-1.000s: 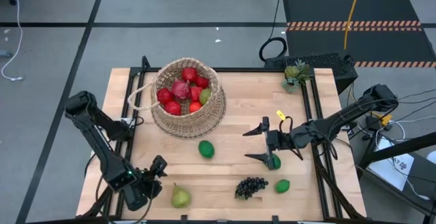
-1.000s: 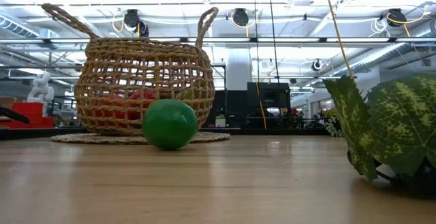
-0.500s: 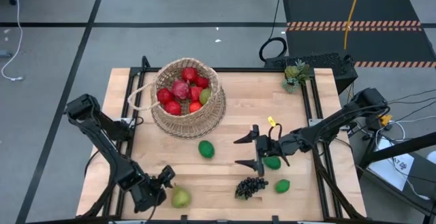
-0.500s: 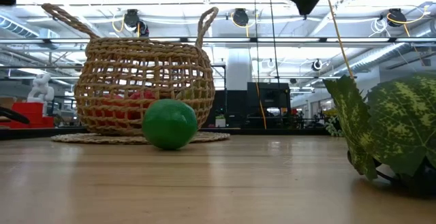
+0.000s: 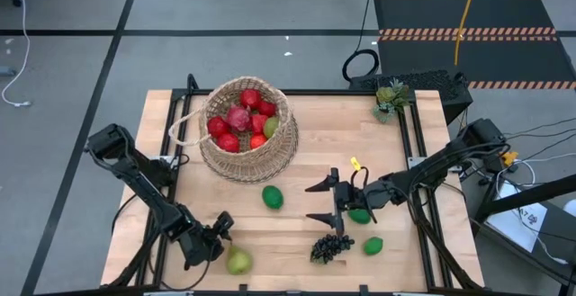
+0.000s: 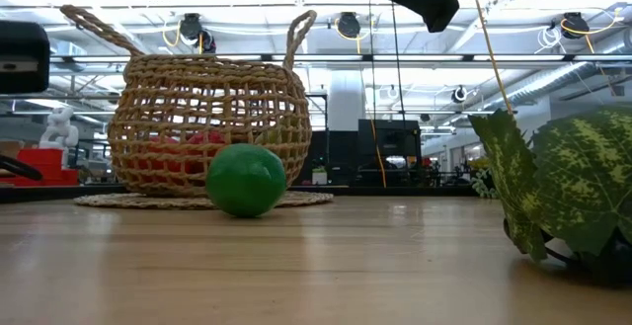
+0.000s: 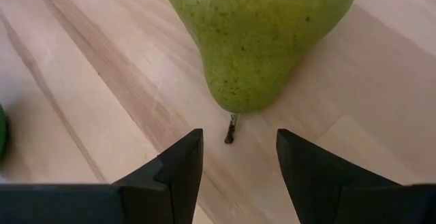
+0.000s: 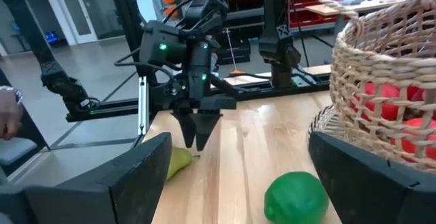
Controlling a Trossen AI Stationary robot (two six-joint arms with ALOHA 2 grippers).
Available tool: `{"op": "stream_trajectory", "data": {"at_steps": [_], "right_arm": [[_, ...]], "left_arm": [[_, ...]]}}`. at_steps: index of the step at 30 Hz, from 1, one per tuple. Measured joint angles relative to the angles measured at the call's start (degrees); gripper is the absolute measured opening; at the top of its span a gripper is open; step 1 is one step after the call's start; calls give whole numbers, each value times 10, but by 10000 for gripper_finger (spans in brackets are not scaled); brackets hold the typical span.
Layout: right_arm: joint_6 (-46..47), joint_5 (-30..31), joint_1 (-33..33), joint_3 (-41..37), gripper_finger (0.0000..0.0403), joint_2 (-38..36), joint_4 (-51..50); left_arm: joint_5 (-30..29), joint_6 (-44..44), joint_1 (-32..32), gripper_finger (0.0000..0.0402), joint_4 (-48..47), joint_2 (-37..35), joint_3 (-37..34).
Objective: Build produce basket
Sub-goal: Put the pear into the basket
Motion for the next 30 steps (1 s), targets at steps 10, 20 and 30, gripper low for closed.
{"op": "stream_trajectory", "data": {"at_steps": [10,20,30], "right_arm": [[0,15,6,0,343,2,5],[0,15,6,0,343,2,6],[0,15,8,0,343,2,6]], "left_arm": [[40,18,39,186,61,0,-31],[52,17,54,186,101,-1,-56],[51,11,54,174,157,0,-77]]}}
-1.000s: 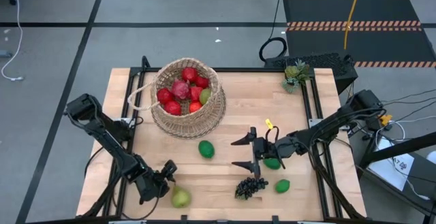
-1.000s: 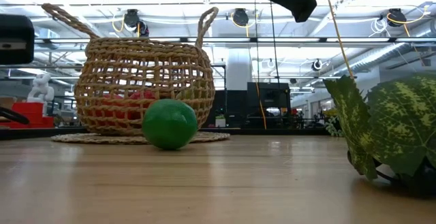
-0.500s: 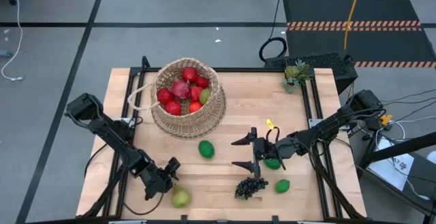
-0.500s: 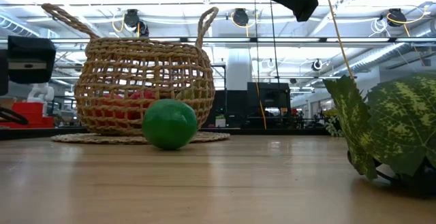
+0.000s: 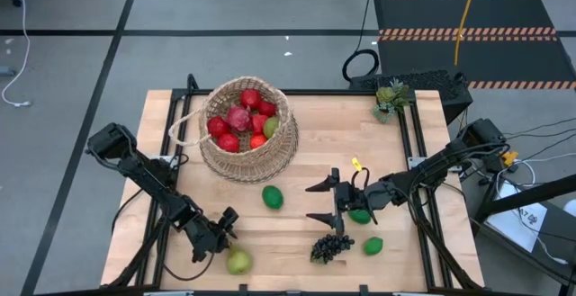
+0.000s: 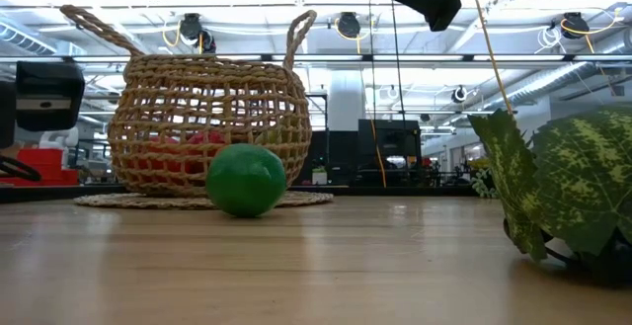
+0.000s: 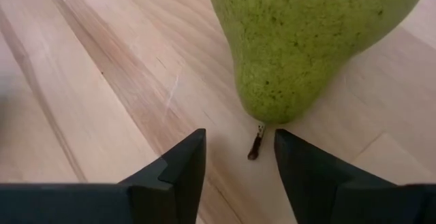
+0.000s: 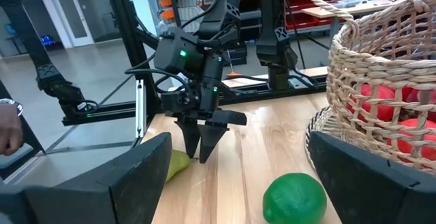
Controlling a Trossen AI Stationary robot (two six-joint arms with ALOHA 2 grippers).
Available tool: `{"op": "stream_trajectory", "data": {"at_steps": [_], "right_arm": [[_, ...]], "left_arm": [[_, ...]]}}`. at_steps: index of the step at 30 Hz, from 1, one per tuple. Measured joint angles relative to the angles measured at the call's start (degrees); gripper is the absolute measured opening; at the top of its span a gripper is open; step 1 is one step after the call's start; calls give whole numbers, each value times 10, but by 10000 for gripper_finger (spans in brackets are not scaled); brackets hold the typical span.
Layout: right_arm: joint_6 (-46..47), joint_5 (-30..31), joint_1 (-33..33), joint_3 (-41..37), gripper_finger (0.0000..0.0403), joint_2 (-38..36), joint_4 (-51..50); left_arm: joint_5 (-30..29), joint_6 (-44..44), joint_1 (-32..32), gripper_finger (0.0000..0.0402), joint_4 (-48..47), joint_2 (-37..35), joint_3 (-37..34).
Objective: Build produce basket
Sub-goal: Put the pear into the basket
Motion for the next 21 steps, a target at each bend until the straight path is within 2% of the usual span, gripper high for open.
{"op": "stream_trajectory", "data": {"at_steps": [7,21], "right_arm": [[0,0,12,0,343,0,0],[2,32,43,0,343,0,8]], "left_arm": [[7,-9,0,113,8,0,-8],[28,33,0,13,32,0,-18]]}}
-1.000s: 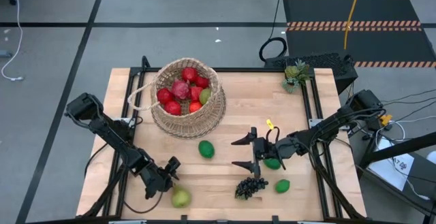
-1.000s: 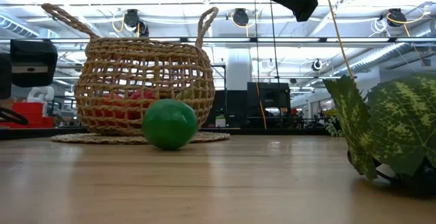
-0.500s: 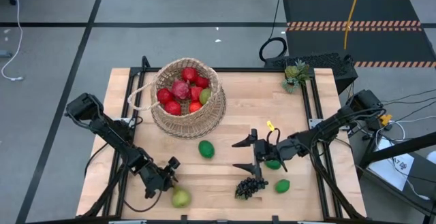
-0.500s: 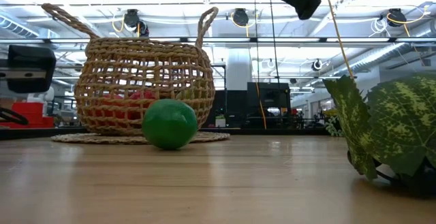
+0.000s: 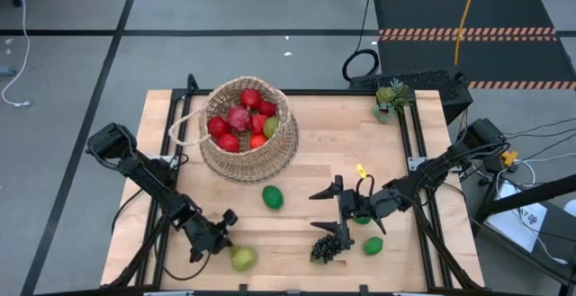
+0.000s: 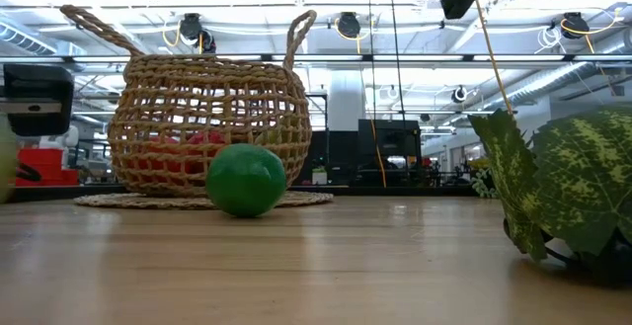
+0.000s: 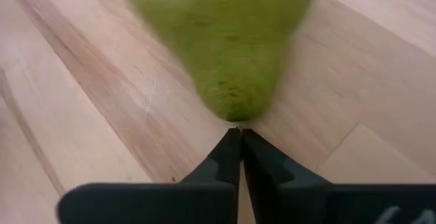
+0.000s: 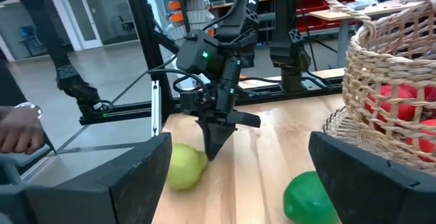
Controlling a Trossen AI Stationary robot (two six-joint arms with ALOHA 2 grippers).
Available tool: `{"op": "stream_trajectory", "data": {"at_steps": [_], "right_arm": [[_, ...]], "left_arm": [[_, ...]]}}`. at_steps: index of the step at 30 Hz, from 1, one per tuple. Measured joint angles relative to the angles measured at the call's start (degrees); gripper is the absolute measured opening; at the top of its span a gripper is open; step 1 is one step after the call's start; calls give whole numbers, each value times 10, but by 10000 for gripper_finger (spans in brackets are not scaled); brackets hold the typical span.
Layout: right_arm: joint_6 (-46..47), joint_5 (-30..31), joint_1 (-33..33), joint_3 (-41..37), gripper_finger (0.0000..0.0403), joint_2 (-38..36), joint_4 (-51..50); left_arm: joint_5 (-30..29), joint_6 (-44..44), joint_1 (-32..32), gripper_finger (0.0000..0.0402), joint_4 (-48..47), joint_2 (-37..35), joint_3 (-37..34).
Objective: Build produce basket
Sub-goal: Put the pear into the basket
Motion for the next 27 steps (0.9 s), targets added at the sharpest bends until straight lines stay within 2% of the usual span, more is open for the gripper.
{"op": "stream_trajectory", "data": {"at_steps": [6,15,27], "right_arm": [[0,28,6,0,343,0,1],[-1,44,6,0,343,0,6],[-1,47,6,0,343,0,10]], "left_arm": [[-8,8,0,9,11,1,-1],[-71,34,2,2,10,-4,4],[-124,72,32,1,-31,-123,4]]}}
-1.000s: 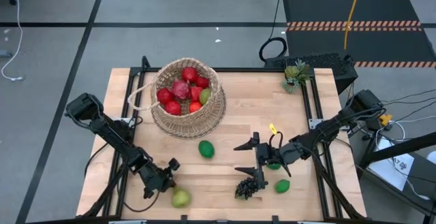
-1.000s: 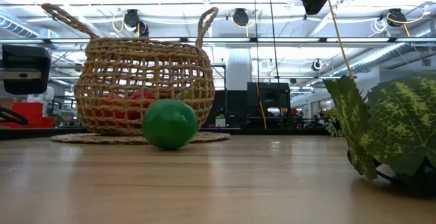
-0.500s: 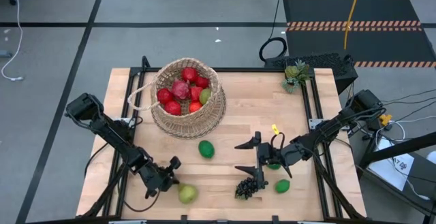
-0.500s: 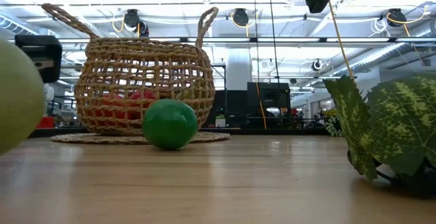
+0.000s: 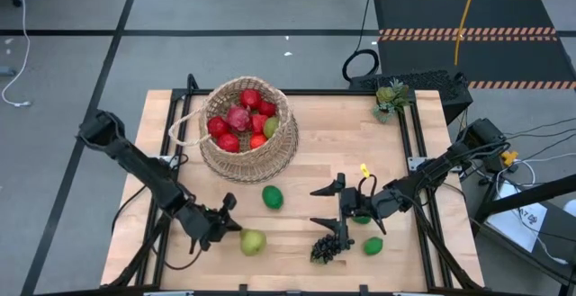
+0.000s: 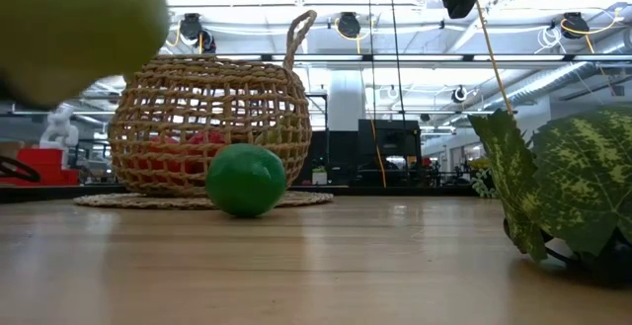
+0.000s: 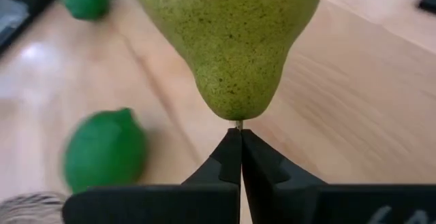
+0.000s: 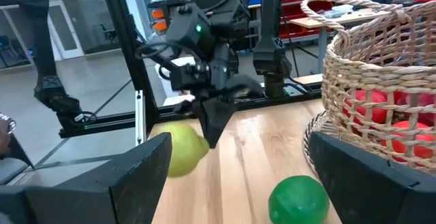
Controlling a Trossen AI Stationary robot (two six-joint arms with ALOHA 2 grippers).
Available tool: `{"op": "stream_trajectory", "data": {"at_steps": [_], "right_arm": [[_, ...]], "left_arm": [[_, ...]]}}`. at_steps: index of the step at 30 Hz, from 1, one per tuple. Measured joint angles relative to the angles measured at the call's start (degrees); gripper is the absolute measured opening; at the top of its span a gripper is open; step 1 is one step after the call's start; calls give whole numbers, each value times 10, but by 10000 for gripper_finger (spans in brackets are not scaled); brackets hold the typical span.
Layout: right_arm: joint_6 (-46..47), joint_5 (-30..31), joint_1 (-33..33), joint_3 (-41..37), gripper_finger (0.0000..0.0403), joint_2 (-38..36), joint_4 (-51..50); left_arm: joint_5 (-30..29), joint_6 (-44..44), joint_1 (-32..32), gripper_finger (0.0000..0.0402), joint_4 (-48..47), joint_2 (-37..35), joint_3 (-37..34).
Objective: Build produce basket
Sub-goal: Put the pear into the basket
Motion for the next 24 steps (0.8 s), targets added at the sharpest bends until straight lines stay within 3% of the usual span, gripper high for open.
{"op": "stream_trajectory", "data": {"at_steps": [13,19,24], "right_arm": [[16,25,-1,0,343,0,0],[-3,24,-18,0,343,0,0],[-61,24,-43,0,343,0,9]], "left_arm": [[-51,91,67,0,-79,-165,1],[-53,133,109,0,-84,-196,4],[-72,176,129,0,-145,-195,54]]}}
